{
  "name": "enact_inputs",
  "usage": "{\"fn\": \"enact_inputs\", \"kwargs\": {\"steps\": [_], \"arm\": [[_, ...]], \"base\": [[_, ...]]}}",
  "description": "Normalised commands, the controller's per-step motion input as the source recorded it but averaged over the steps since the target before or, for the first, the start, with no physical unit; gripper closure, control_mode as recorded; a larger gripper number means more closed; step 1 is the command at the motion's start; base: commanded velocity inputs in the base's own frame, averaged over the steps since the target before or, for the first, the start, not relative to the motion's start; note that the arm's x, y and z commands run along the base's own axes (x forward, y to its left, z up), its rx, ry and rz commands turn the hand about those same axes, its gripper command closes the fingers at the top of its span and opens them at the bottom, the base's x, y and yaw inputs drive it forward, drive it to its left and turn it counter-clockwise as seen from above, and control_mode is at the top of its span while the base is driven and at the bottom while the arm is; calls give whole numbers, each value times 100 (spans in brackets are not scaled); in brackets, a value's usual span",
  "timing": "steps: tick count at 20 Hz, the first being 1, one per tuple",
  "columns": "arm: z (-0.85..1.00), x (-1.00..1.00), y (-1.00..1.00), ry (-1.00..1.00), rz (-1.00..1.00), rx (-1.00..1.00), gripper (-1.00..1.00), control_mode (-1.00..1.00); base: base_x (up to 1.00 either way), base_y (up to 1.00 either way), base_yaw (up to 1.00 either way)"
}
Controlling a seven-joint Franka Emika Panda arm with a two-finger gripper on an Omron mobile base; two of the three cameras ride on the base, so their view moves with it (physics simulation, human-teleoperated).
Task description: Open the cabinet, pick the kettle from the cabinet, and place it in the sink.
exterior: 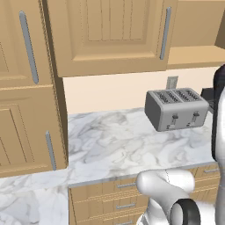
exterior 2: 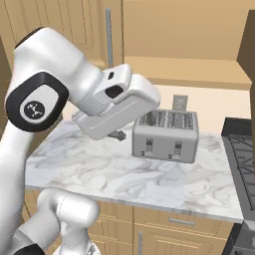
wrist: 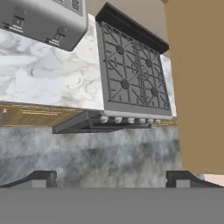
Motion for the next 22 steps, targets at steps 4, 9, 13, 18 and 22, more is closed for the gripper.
{"fn": "enact_inputs", "kwargs": {"steps": [4,9,13,18,22], "arm": [[-20,-24,76,-1,0,1,-100,-100],[-3,-22,65,-13,0,5,-100,-100],[0,-13,41,-14,4,18,-100,-100],[0,-11,29,-20,4,19,-100,-100],[0,-4,19,-30,2,16,-100,-100]], "base": [[0,0,0],[0,0,0],[0,0,0],[0,0,0],[0,0,0]]}}
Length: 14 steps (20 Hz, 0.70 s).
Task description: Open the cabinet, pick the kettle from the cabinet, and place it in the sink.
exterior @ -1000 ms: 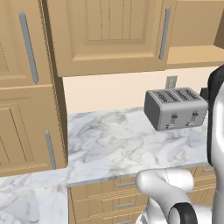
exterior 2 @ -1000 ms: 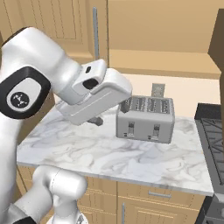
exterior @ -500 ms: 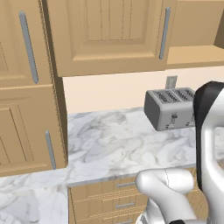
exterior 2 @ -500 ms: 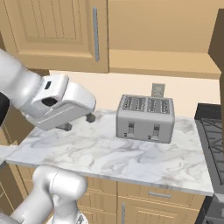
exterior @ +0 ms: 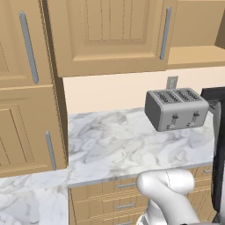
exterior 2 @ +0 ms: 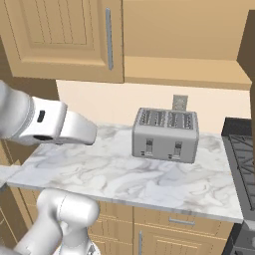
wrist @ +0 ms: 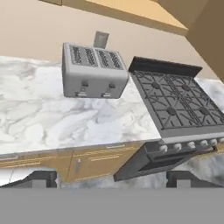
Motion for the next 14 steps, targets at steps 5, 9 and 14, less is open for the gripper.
{"fn": "enact_inputs", "kwargs": {"steps": [5,9,14], "arm": [[1,-7,9,-27,4,9,-100,-100],[0,-1,6,-20,7,2,-100,-100],[2,-8,4,-22,16,0,-100,-100]], "base": [[0,0,0],[0,0,0],[0,0,0]]}}
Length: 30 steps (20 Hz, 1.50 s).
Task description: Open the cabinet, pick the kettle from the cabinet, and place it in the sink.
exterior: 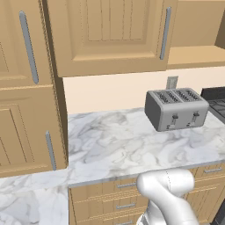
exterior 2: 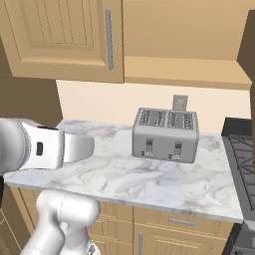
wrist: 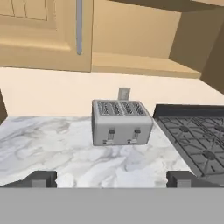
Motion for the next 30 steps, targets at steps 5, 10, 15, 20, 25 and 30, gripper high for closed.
{"fn": "enact_inputs", "kwargs": {"steps": [5,10,15,20,25,30], "arm": [[17,-23,0,-32,16,0,-100,-100],[27,-12,9,-32,10,0,-100,-100],[36,0,24,-24,3,0,-100,-100],[26,0,32,-18,2,0,-100,-100],[13,1,31,-11,0,0,-100,-100],[6,12,25,-5,0,0,-100,-100]], "base": [[0,0,0],[0,0,0],[0,0,0],[0,0,0],[0,0,0],[0,0,0]]}}
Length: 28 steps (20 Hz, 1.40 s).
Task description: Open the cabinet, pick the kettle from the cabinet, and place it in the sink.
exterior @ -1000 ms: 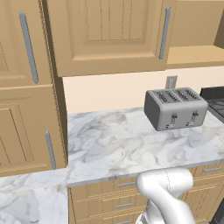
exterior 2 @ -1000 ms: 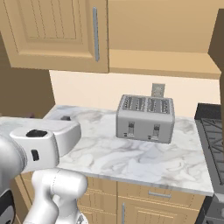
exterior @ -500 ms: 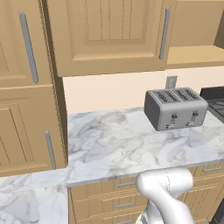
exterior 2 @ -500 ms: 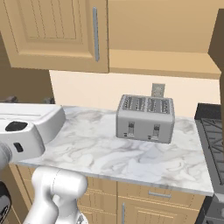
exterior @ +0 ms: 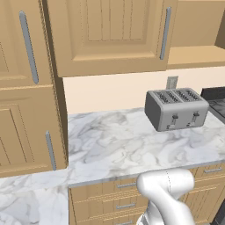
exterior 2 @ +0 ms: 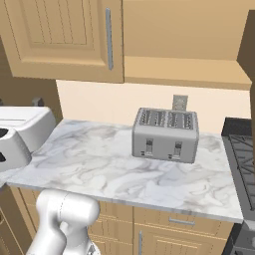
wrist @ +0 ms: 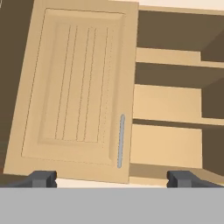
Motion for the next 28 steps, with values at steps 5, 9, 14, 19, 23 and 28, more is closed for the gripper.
{"fn": "enact_inputs", "kwargs": {"steps": [5,9,14,19,23,28], "arm": [[1,19,5,-1,-2,0,-100,-100],[0,29,0,0,-5,0,-100,-100],[0,28,0,0,-5,1,-100,-100],[0,20,2,0,-1,2,-100,-100],[0,24,8,0,0,2,-100,-100],[0,25,6,0,0,0,-100,-100]], "base": [[0,0,0],[0,0,0],[0,0,0],[0,0,0],[0,0,0],[0,0,0]]}}
